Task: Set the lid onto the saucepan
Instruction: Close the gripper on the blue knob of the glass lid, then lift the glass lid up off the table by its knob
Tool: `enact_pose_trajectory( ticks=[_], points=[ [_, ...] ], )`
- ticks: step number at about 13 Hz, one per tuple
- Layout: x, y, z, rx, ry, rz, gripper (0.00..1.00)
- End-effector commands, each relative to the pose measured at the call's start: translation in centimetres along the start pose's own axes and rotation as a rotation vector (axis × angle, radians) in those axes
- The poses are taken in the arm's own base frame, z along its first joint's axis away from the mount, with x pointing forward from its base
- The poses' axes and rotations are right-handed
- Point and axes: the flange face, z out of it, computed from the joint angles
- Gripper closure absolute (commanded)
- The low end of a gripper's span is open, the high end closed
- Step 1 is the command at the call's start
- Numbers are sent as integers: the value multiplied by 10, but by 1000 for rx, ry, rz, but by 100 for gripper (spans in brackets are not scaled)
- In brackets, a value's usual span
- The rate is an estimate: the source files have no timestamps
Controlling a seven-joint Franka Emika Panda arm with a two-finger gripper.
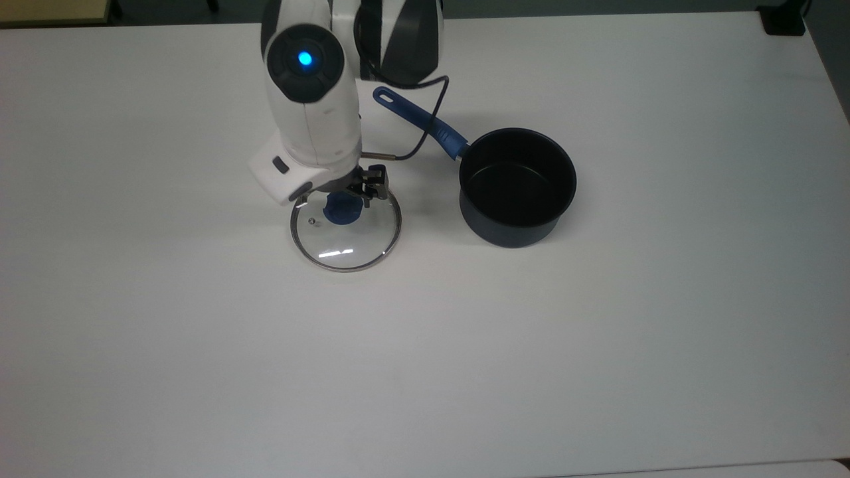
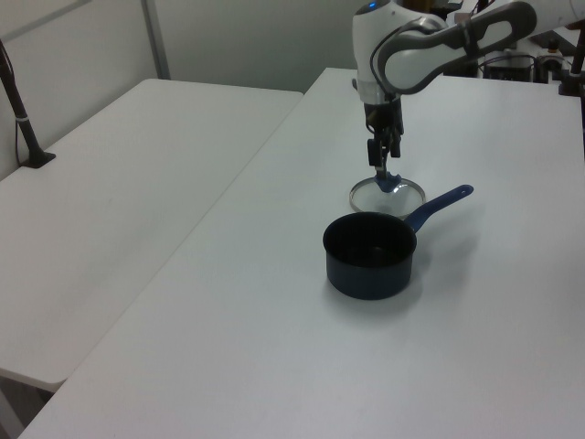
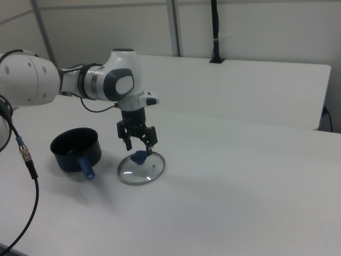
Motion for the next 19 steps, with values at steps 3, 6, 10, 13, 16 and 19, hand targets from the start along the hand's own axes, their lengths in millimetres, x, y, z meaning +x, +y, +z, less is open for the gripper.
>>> enact_pose_trajectory(
  ticks=[3,6,10,13,16,19],
  points=[
    [4,-11,23,-24,21,-10,14],
    [3,-9,25,-24,16,-7,38],
    [0,-8,20,-22,8,-6,55],
    [-8,9,-3,-18,-11,14,60],
    [-10,35,-47,-10,16,57,60],
    [-14,59,-88,23,36,99,60]
  ],
)
